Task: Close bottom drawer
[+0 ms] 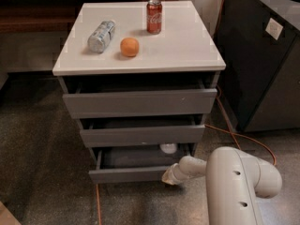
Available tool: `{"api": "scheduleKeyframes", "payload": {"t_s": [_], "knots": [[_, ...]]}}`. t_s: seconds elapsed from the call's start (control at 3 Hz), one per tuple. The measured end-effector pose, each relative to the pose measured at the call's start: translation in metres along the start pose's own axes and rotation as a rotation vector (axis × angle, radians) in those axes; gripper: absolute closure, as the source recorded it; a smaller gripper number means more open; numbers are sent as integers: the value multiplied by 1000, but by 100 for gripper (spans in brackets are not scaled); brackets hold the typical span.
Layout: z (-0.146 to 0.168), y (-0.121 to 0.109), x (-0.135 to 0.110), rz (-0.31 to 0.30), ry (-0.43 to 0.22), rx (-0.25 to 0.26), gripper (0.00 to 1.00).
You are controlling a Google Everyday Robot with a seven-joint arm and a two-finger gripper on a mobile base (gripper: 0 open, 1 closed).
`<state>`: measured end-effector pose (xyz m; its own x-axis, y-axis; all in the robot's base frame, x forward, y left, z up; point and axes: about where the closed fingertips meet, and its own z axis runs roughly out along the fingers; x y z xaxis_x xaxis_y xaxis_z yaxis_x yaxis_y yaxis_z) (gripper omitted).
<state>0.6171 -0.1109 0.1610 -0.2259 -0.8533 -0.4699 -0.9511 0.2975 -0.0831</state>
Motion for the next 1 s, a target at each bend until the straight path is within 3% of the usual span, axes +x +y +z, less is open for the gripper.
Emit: {"api": "scheduleKeyframes", "payload": {"t_s": [1.0], "knots": [[23, -78, -15, -30, -48, 69, 100]]}}
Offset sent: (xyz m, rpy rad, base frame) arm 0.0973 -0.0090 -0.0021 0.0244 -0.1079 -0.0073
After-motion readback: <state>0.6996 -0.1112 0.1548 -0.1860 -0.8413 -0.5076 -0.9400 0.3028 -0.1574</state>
